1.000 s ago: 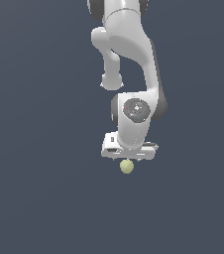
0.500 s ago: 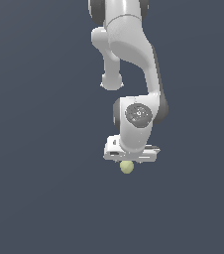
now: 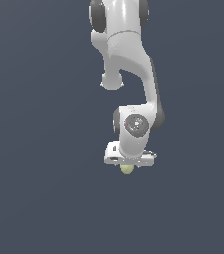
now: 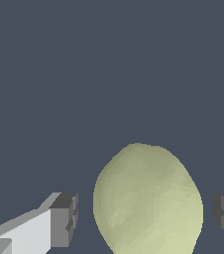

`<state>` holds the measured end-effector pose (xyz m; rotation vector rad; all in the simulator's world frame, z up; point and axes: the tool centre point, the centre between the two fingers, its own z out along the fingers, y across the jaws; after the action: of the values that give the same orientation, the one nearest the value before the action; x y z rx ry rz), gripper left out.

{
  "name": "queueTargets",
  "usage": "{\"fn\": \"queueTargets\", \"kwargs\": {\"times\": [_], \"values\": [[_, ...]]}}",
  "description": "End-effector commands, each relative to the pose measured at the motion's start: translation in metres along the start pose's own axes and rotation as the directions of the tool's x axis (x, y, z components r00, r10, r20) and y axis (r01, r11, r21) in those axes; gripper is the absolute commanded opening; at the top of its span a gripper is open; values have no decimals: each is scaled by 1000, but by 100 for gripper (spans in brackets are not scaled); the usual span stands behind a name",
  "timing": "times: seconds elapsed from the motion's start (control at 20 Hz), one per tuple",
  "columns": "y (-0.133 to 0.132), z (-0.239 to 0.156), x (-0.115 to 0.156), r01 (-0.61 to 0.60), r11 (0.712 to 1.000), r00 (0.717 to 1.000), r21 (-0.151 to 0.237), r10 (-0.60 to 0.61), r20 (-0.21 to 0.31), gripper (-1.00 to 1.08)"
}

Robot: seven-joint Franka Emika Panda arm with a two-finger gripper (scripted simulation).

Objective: Pick up the object and move it to a goal position.

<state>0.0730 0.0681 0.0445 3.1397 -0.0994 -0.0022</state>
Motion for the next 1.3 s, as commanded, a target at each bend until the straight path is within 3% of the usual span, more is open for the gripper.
{"fn": "queueTargets", "kwargs": {"times": [0.0,0.2,0.25,0.85,1.25], "values": [[0,7,1,0,1000,1000,0,0,-1,100],[0,8,2,0,1000,1000,0,0,-1,100],[0,8,2,0,1000,1000,0,0,-1,-100],[0,7,2,0,1000,1000,0,0,-1,-100],[6,-19,15,0,1000,1000,0,0,-1,-100]]}}
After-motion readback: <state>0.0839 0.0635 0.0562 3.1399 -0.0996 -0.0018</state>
